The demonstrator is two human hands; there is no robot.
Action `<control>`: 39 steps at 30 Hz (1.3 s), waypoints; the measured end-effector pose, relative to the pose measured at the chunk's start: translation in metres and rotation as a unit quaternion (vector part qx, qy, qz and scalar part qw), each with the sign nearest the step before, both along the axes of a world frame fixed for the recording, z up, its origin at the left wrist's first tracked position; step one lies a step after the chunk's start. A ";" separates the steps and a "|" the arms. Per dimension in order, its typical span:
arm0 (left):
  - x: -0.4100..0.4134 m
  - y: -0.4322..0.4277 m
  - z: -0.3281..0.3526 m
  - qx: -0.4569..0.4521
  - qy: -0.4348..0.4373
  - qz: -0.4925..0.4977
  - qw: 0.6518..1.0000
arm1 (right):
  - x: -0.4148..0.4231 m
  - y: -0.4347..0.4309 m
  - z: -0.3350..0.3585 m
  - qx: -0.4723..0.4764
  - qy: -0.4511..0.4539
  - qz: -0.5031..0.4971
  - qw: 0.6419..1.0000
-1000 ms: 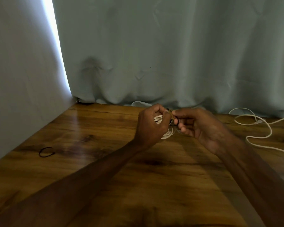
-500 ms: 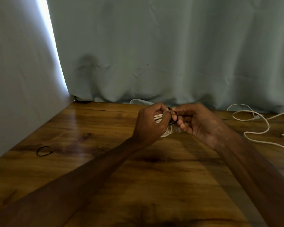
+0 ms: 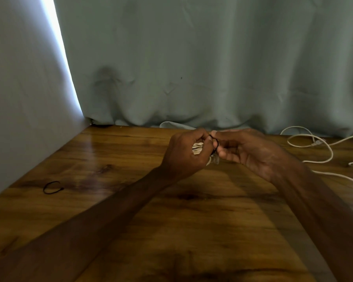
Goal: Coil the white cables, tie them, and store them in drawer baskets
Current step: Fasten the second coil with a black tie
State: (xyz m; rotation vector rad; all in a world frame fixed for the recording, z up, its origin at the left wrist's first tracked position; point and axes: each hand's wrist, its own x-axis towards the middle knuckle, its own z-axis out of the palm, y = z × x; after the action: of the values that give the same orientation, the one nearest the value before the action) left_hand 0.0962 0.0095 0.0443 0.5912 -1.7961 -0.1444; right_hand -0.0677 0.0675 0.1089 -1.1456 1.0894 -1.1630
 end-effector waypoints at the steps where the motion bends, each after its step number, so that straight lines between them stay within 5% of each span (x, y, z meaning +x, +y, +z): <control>1: 0.000 0.001 0.000 -0.013 -0.009 0.005 1.000 | -0.001 0.001 0.001 -0.004 0.019 -0.001 1.000; 8: 0.000 0.004 0.003 -0.050 -0.037 -0.002 0.998 | -0.005 0.001 0.005 -0.039 0.084 -0.019 0.996; 13: 0.000 0.007 0.003 0.003 -0.028 -0.040 0.999 | -0.009 -0.007 0.004 -0.081 0.150 -0.076 0.982; 39: -0.015 0.013 0.000 0.129 0.031 -0.103 0.986 | -0.025 -0.010 -0.002 -0.066 0.014 0.015 0.998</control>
State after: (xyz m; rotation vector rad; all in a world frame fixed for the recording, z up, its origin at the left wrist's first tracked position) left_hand 0.0815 0.0222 0.0448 0.5741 -1.7887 -0.5382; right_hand -0.0923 0.0572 0.1074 -1.2798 1.0264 -1.2130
